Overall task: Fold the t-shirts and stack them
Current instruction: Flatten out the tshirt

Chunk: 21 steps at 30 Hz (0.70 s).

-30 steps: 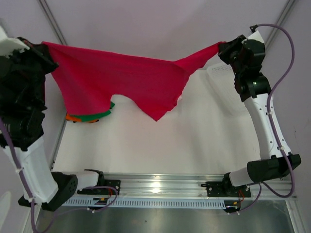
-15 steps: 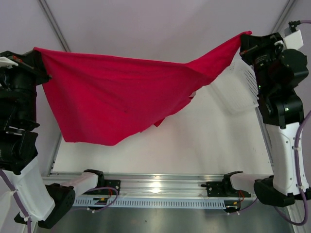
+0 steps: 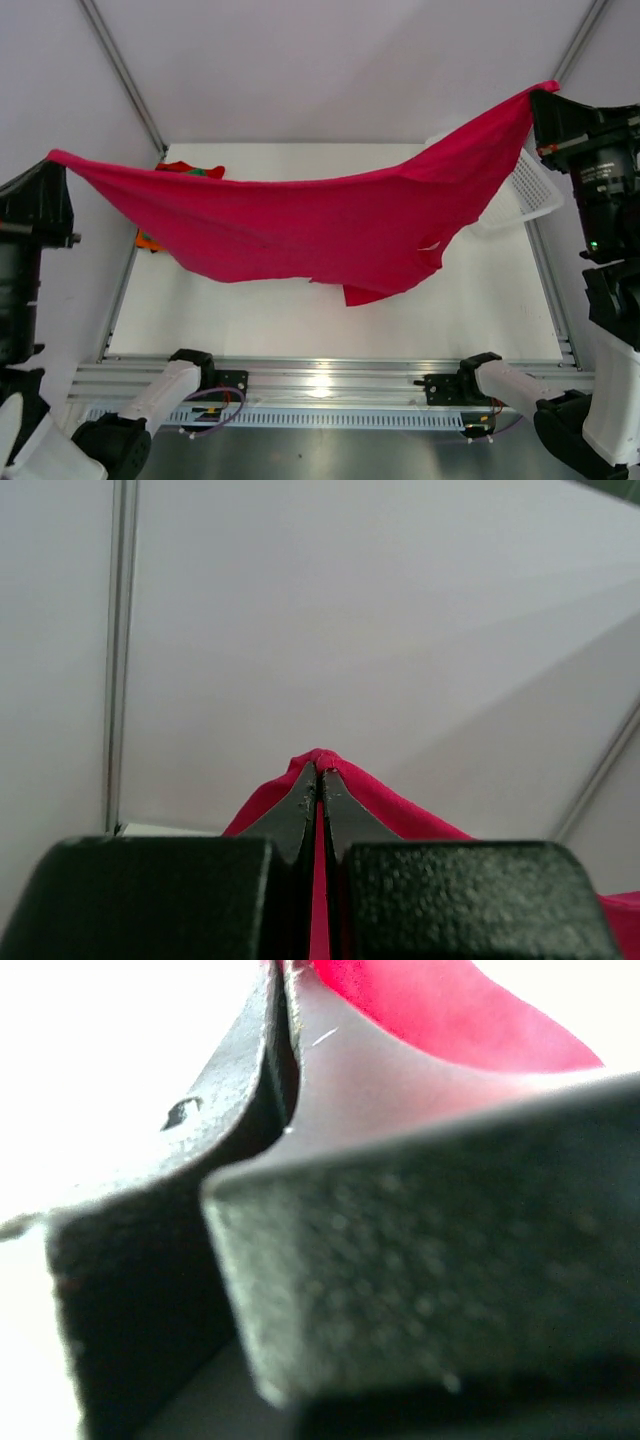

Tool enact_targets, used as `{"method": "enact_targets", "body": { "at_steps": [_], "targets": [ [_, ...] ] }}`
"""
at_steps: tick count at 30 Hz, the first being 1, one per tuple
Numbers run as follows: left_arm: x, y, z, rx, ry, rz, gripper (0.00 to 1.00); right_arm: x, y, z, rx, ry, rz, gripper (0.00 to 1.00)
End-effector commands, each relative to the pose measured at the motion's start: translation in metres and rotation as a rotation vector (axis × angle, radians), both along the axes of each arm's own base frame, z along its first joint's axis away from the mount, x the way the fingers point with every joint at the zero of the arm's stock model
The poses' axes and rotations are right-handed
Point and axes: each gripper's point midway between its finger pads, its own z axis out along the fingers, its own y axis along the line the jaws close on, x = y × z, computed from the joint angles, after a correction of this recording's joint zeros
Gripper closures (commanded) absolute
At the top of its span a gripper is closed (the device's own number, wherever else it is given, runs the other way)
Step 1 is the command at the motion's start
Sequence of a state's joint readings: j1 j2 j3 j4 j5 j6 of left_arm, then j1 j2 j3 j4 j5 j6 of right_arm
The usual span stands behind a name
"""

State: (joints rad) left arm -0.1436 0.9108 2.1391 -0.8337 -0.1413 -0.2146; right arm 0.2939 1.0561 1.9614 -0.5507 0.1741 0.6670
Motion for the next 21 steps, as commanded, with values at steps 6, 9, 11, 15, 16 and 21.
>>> {"method": "enact_targets", "body": {
  "at_steps": [6, 9, 11, 15, 16, 21],
  "targets": [
    [-0.051, -0.013, 0.028, -0.032, -0.157, -0.117, 0.99, -0.078, 0.006, 0.061, 0.076, -0.219, 0.166, 1.0],
    [-0.059, -0.01, 0.029, -0.027, -0.174, -0.105, 0.99, -0.092, 0.003, 0.067, 0.096, -0.244, 0.18, 1.0],
    [-0.059, -0.009, 0.031, -0.021, -0.183, -0.098, 0.99, -0.094, -0.001, 0.068, 0.104, -0.246, 0.163, 1.0],
    [-0.039, -0.007, 0.027, -0.01, -0.148, -0.072, 0.99, -0.081, 0.006, 0.06, 0.103, -0.202, 0.183, 1.0],
    [-0.034, -0.006, 0.026, -0.011, -0.141, -0.063, 0.99, -0.074, 0.006, 0.055, 0.108, -0.178, 0.178, 1.0],
    [0.059, 0.0, -0.021, 0.03, 0.038, 0.051, 0.99, 0.006, 0.015, 0.001, 0.071, 0.008, 0.114, 1.0]
  ]
}}
